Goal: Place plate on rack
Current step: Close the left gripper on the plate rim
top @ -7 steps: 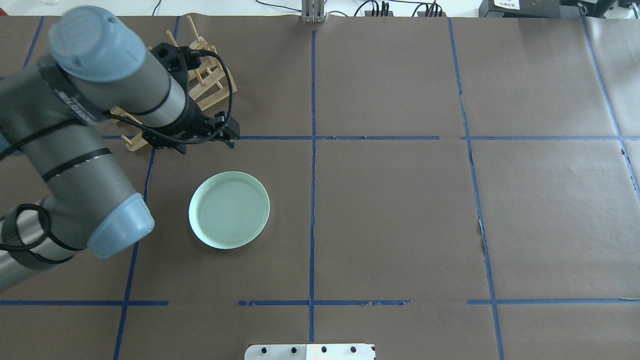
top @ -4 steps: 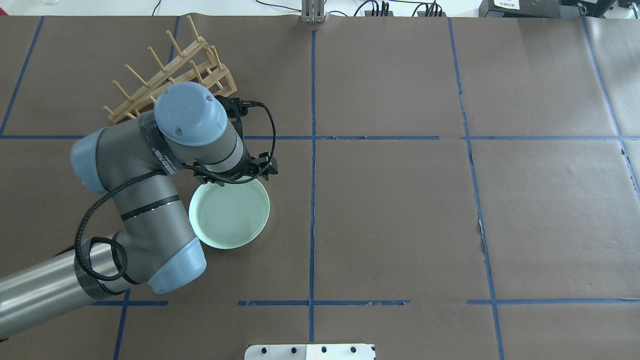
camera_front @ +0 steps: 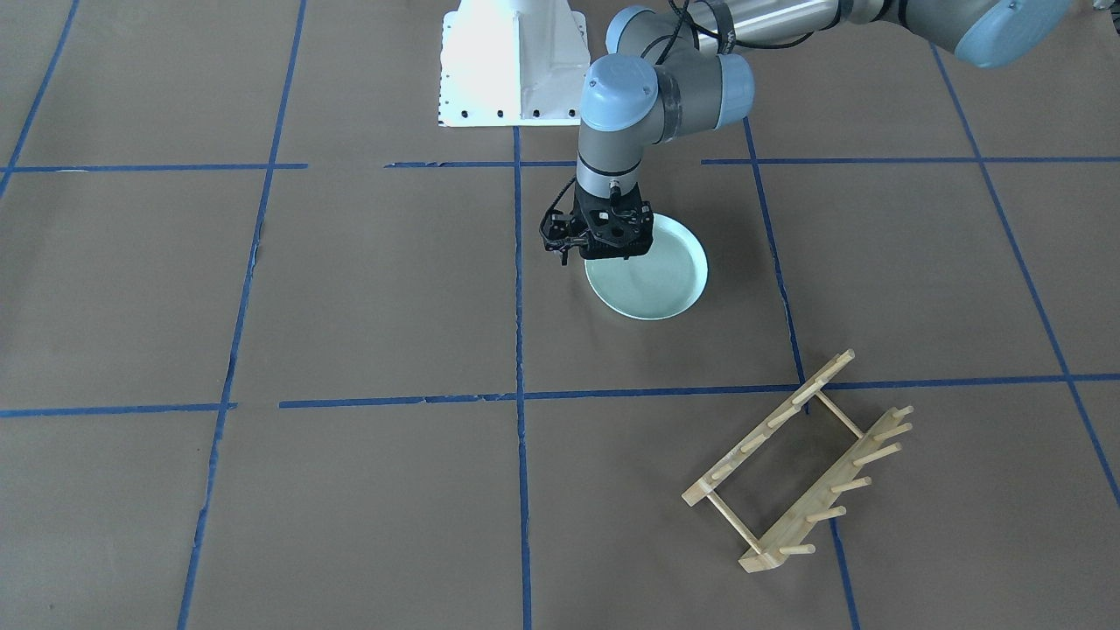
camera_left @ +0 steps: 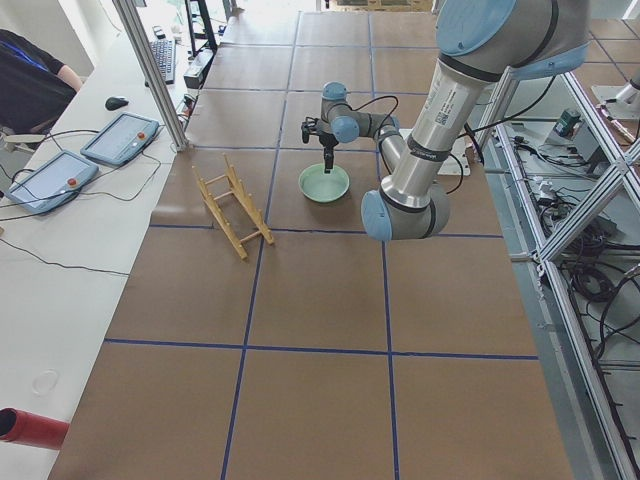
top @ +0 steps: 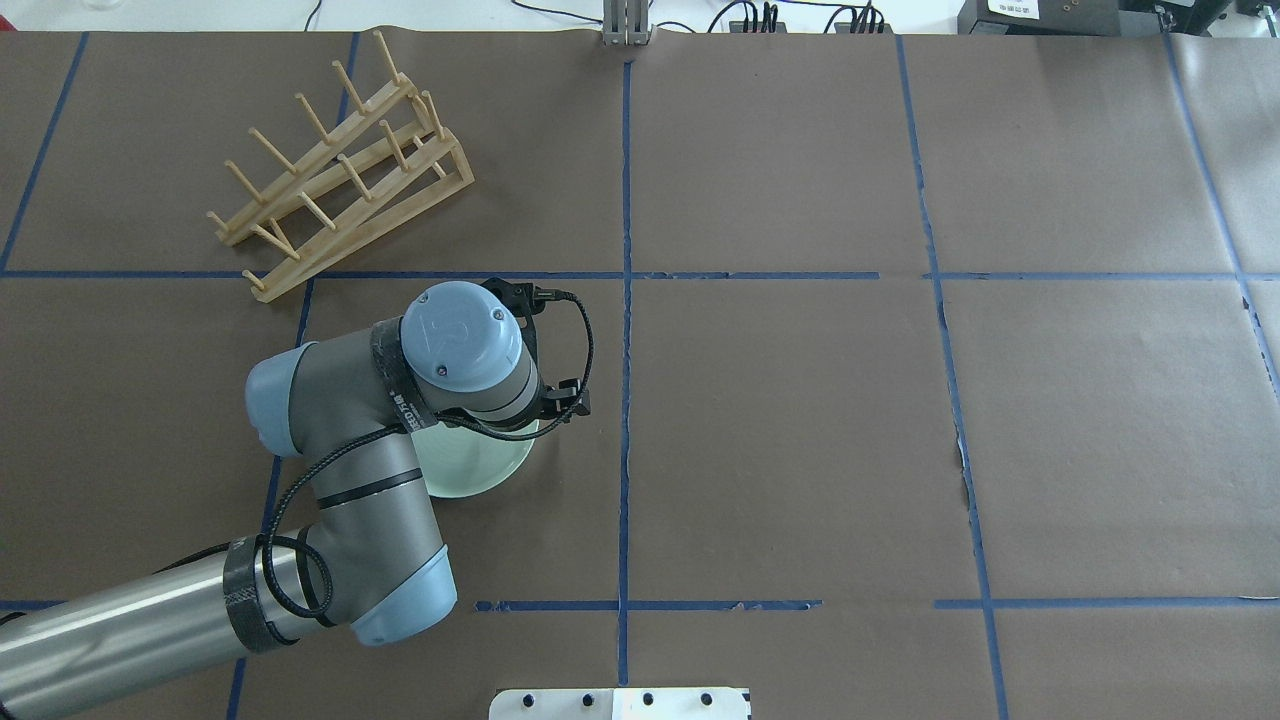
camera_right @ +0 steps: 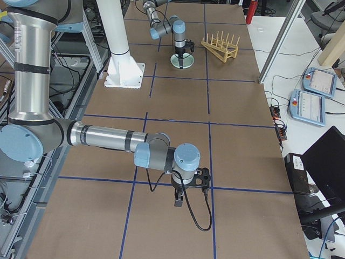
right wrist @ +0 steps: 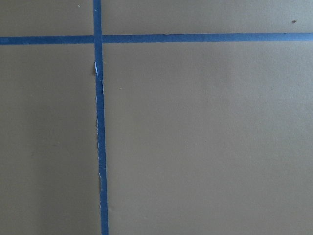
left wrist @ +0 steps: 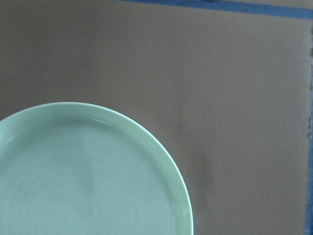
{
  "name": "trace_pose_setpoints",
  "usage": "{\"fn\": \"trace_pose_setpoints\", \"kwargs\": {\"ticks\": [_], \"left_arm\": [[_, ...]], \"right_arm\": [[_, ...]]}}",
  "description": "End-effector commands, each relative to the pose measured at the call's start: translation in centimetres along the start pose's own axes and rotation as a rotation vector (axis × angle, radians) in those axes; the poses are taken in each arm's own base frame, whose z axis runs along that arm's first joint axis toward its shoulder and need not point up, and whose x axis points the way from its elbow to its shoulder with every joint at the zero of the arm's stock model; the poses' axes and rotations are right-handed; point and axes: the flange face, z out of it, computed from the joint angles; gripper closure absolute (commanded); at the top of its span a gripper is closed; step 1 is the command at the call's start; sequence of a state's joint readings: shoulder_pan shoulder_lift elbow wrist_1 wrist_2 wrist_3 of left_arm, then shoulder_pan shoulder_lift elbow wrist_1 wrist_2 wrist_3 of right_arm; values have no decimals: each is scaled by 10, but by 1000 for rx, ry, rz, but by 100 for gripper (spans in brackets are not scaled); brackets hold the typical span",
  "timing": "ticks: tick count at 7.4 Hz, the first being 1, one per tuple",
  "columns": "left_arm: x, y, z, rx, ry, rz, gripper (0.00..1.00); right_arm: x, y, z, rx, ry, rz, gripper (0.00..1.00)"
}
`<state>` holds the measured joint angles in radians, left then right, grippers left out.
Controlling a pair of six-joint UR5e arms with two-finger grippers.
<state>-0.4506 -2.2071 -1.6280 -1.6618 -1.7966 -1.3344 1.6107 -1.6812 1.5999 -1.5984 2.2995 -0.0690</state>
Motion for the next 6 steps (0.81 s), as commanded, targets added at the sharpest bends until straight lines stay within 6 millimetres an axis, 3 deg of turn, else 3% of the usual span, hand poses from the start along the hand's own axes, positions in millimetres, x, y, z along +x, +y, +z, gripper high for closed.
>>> {"fn": "trace_pose_setpoints", "kwargs": {"ticks": [1,5,6], "left_arm": [[1,-2,6,12,5,2,3],[0,-2,7,13,5,7,32],[1,-1,8,12,4,8,36]], "right_arm": [[0,0,0,0,0,0,0],[0,0,0,0,0,0,0],[0,0,0,0,0,0,0]]}}
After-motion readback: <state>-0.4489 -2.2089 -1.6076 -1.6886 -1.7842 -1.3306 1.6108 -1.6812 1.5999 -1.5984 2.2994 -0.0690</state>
